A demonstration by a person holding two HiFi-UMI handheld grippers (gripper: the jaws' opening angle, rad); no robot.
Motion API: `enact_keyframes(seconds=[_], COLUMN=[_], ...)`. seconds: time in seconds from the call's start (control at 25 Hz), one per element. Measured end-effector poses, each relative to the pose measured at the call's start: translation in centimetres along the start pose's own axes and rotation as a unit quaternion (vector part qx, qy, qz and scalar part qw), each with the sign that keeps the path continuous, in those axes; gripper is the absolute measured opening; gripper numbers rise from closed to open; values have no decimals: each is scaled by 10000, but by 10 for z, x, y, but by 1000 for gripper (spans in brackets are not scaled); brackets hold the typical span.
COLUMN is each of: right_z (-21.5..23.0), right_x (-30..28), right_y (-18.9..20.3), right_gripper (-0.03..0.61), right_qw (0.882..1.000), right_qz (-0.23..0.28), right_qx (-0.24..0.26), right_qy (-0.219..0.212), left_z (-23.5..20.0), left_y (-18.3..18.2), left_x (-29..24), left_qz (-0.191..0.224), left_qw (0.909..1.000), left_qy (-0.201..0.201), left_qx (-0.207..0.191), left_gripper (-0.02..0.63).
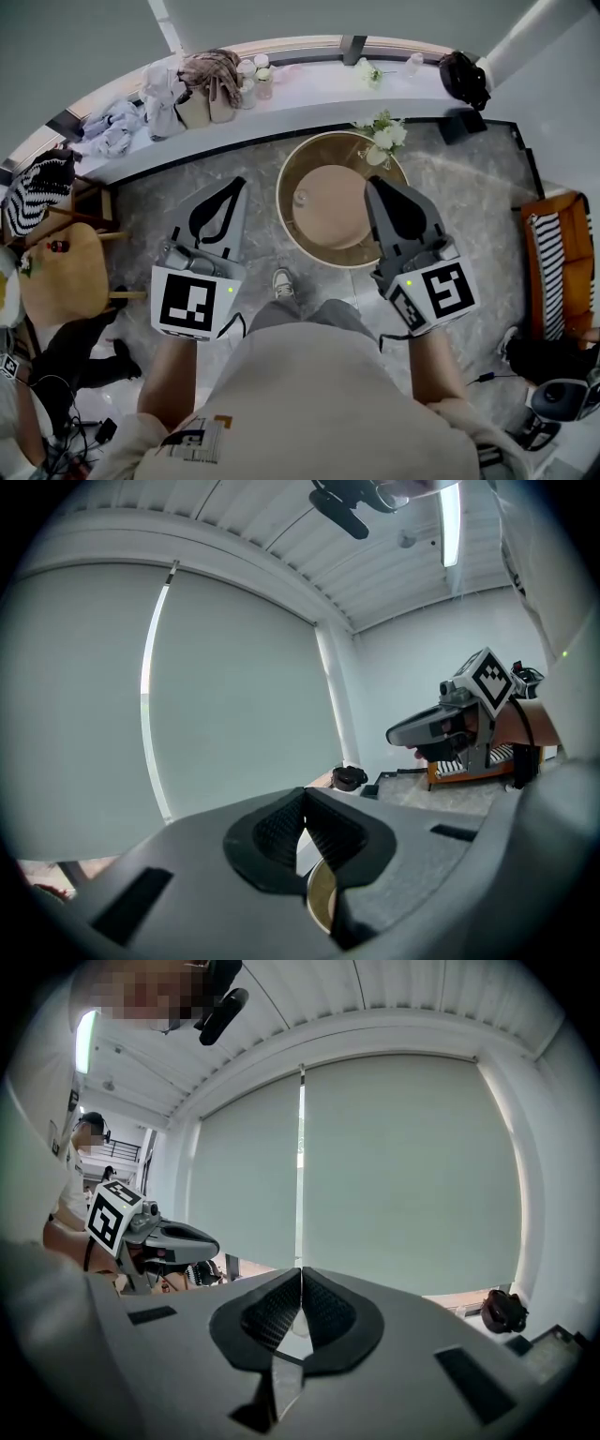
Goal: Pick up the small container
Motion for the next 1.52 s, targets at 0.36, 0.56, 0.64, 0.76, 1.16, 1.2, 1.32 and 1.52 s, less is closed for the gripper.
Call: enact_keyframes(seconds=[0.36,0.56,0.64,0.76,1.16,1.2,1.32,1.52], right_z=[23,30,32,36,53,55,59,69], right_x=[1,1,-1,0,-24,-27,-41,-64], right_y=[-1,-5,-7,-5,18,23,36,65], right_gripper=[8,8,8,8,8,8,8,8], right_qw=[9999,9993,9984,9976,9966,9966,9964,9958], right_qz=[118,101,125,123,-4,-23,-88,-192], right_qx=[-92,-181,-338,-418,-443,-447,-456,-469], right_qy=[-43,-308,-431,-535,-692,-695,-707,-767], left_z=[9,8,7,14,27,29,31,35], left_y=[-1,-10,-17,-18,4,9,26,64], left_x=[-15,-17,-20,-24,-60,-65,-81,-109], left_qz=[-132,-156,-102,-94,-55,-85,-182,-374], left_qw=[9998,9989,9985,9988,9996,9996,9988,9965], left_qy=[-101,-399,-495,-422,-132,-44,175,431], left_qx=[-84,-192,-210,-246,-247,-282,-408,-608], left_gripper=[8,8,8,8,42,65,100,151])
Point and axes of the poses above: the fingertips, and each gripper's own axes: x backward along the fingers, z to its right, y out of its underside, the point moved 1 cm from there along x, backward along the fingers, and after that the axes turned 6 degrees about z, right-handed, at the moved point
